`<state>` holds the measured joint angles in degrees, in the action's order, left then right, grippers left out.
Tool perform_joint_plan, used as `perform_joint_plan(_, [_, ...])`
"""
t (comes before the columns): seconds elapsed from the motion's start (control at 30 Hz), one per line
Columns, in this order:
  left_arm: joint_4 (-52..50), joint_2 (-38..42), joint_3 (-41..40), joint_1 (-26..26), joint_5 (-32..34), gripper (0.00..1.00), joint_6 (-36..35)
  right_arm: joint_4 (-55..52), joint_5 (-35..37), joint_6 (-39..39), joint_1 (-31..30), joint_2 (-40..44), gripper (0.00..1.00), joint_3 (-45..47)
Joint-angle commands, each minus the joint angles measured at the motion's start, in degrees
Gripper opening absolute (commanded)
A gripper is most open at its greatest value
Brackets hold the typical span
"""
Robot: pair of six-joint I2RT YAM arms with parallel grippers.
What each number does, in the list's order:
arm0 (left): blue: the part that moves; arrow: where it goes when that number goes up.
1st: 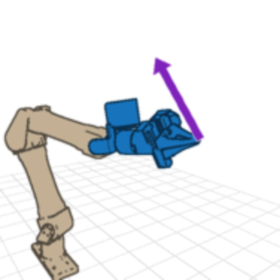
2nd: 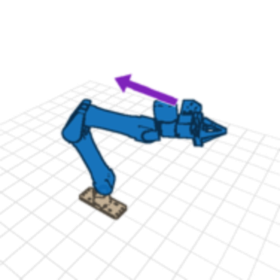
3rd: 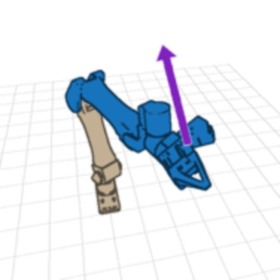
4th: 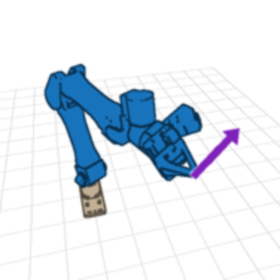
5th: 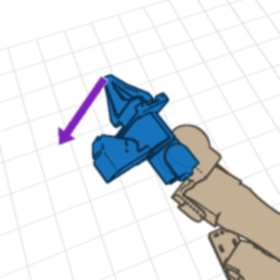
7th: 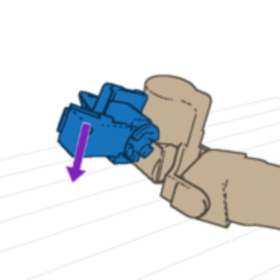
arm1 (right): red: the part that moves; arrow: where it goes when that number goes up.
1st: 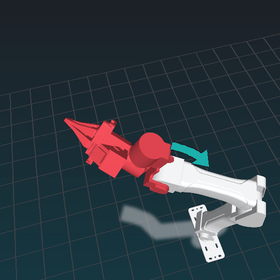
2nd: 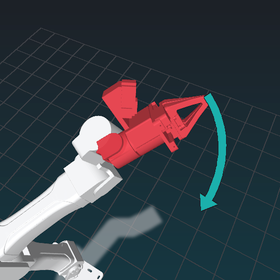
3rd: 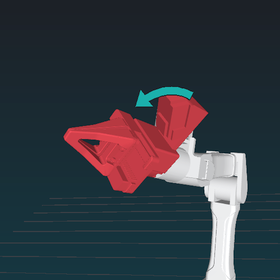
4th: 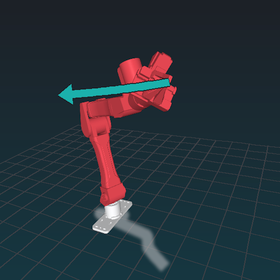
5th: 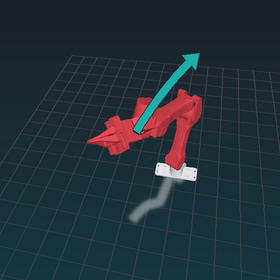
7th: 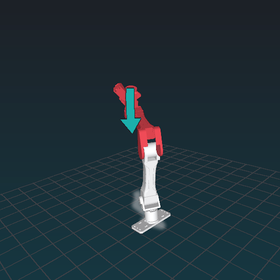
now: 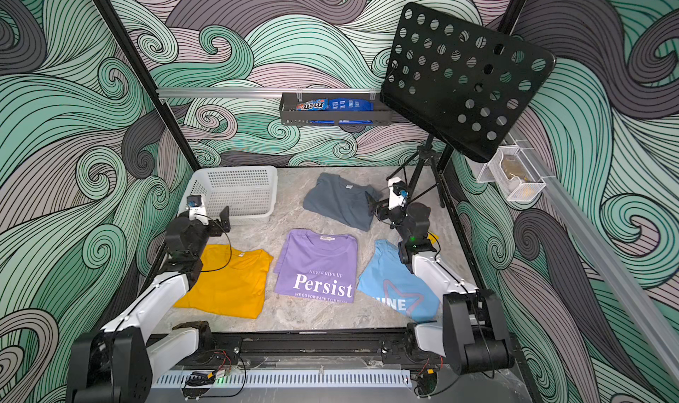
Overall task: Put the folded t-shirts into the basket
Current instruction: Move the bin to the center of the board.
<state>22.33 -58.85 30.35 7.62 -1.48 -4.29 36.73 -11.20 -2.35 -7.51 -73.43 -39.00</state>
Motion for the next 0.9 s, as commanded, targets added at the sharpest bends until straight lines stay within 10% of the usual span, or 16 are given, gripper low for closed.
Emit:
perform_joint_plan(0.0, [-23.75, 1.43, 8.61, 5.15, -4.24, 0.99, -3.01, -20.62, -3.30, -2.45, -4.23, -0.03, 0.99, -6.94])
perform_joint_plan(0.47, [-69.63, -45.18, 63.88, 22.91, -21.19, 0.95, -11.57, -36.64, -18.49, -14.71, -15.91, -6.62, 0.99, -15.20])
perform_joint_plan(0.87, [-72.43, -62.68, 77.85, 20.60, -18.89, 0.81, -13.94, -36.98, -23.44, -14.72, -12.96, -7.18, 0.99, -13.07])
